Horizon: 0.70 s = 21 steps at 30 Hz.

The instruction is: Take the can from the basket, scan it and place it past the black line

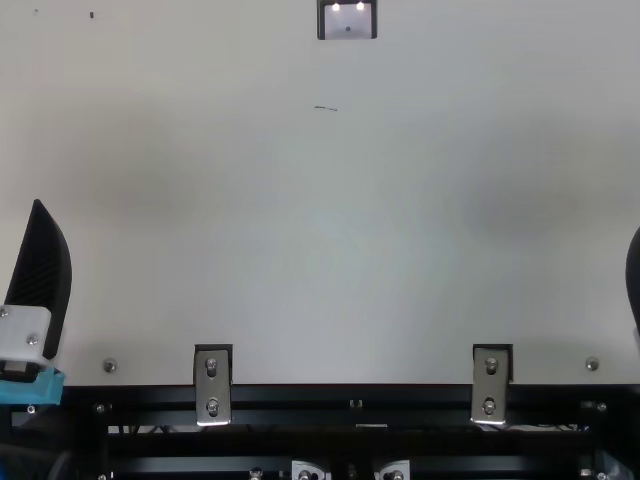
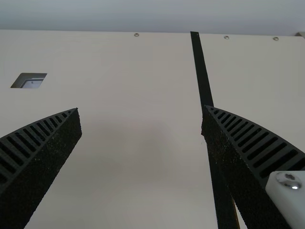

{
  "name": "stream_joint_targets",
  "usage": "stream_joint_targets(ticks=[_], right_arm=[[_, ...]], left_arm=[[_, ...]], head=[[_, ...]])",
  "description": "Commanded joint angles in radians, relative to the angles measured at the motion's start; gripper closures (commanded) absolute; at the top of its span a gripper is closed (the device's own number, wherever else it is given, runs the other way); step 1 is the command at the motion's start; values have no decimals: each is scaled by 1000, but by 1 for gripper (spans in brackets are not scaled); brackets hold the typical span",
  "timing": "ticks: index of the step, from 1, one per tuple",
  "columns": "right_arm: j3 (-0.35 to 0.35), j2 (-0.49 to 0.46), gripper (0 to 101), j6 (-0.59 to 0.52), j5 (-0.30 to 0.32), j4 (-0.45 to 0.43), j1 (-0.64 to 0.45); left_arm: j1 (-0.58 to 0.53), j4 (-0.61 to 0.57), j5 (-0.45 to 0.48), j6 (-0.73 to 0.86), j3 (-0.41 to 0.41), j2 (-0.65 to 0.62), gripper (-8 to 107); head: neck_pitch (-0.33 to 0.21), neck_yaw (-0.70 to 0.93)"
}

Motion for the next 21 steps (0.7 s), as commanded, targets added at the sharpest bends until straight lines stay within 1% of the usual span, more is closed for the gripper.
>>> stream_joint_targets(ticks=[1,21], right_arm=[[0,0,0,0,0,0,0],[0,0,0,0,0,1,0]], left_arm=[[0,0,0,0,0,0,9],[0,0,0,0,0,0,9]], head=[[-37,-20],[-37,-20]])
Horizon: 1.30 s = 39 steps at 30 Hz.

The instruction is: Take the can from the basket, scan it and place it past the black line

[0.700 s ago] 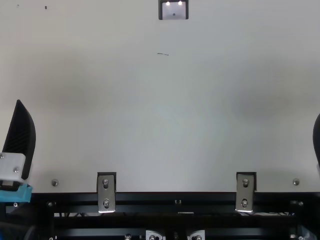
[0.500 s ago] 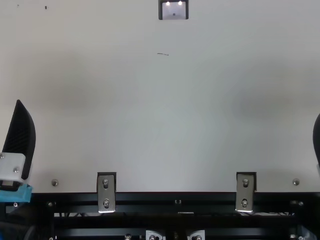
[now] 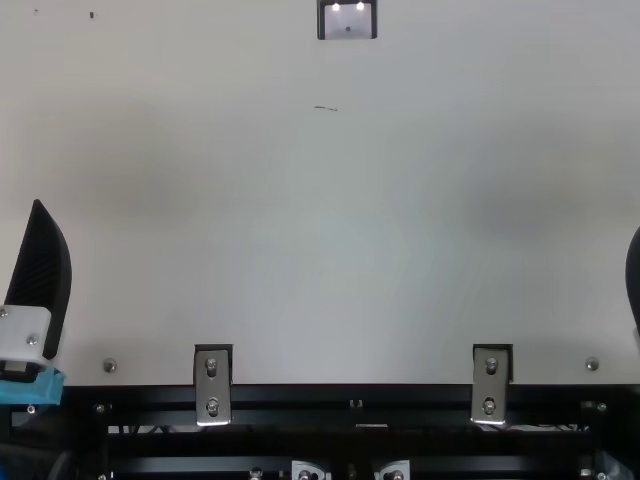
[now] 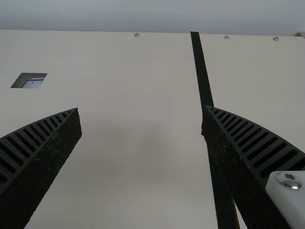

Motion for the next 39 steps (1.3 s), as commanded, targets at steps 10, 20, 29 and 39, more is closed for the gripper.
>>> stream_joint_targets(ticks=[10,20,29,39], right_arm=[[0,0,0,0,0,0,0],[0,0,0,0,0,0,0],[0,0,0,0,0,1,0],[0,0,0,0,0,3,0]], left_arm=[[0,0,0,0,0,0,9],[0,0,0,0,0,0,9],[0,0,0,0,0,0,9],[0,0,0,0,0,0,9]], head=[[-36,-16],[-36,103],[-37,291],[-37,493]])
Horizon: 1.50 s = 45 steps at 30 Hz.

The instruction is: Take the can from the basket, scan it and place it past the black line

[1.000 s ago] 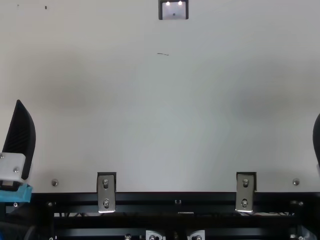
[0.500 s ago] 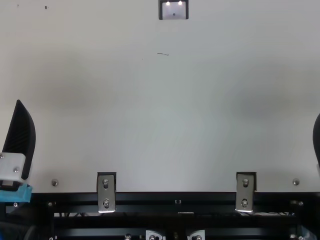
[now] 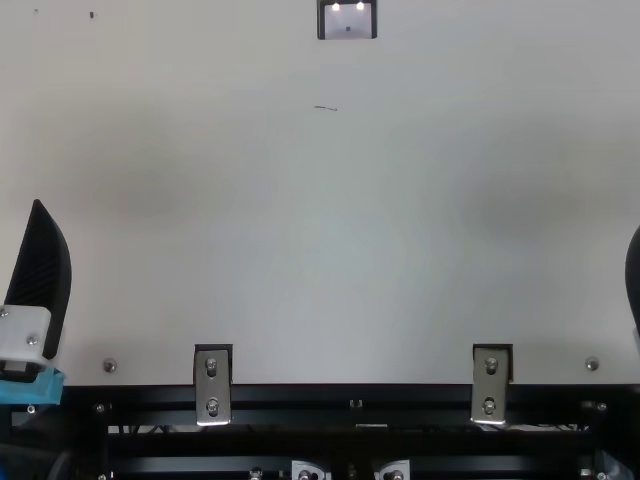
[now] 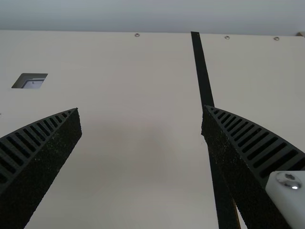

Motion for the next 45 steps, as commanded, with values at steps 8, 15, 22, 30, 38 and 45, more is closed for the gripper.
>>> stream_joint_targets(ticks=[8,15,22,30,38,45], right_arm=[[0,0,0,0,0,0,0],[0,0,0,0,0,0,0],[0,0,0,0,0,0,0],[0,0,0,0,0,0,0],[0,0,0,0,0,0,0],[0,0,0,0,0,0,0]], left_arm=[[0,0,0,0,0,0,9],[0,0,0,0,0,0,9],[0,0,0,0,0,0,9],[0,0,0,0,0,0,9],[0,0,0,0,0,0,9],[0,0,0,0,0,0,9]], head=[[-32,159],[-32,342],[-32,515],[-32,624],[-32,690],[-32,572]])
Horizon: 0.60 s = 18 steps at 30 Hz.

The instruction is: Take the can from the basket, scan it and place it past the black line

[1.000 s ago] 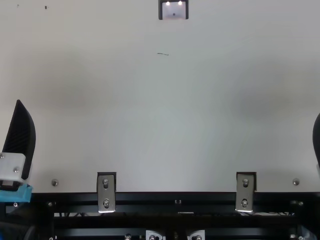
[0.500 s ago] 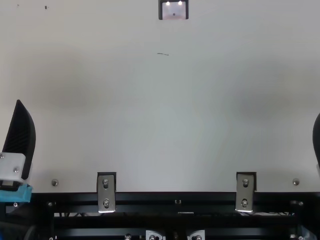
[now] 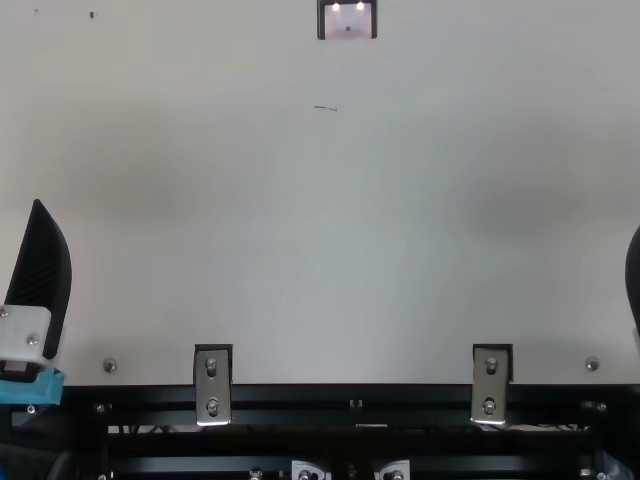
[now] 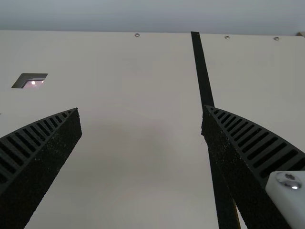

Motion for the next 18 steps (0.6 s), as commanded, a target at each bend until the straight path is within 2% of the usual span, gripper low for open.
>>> stream_joint_targets(ticks=[1,6,11,14,18], right_arm=[[0,0,0,0,0,0,0],[0,0,0,0,0,0,0],[0,0,0,0,0,0,0],[0,0,0,0,0,0,0],[0,0,0,0,0,0,0]], left_arm=[[0,0,0,0,0,0,9],[0,0,0,0,0,0,9],[0,0,0,0,0,0,9],[0,0,0,0,0,0,9],[0,0,0,0,0,0,9]], head=[[-32,-57],[-32,-211],[-32,-279],[-32,-268],[-32,-149]])
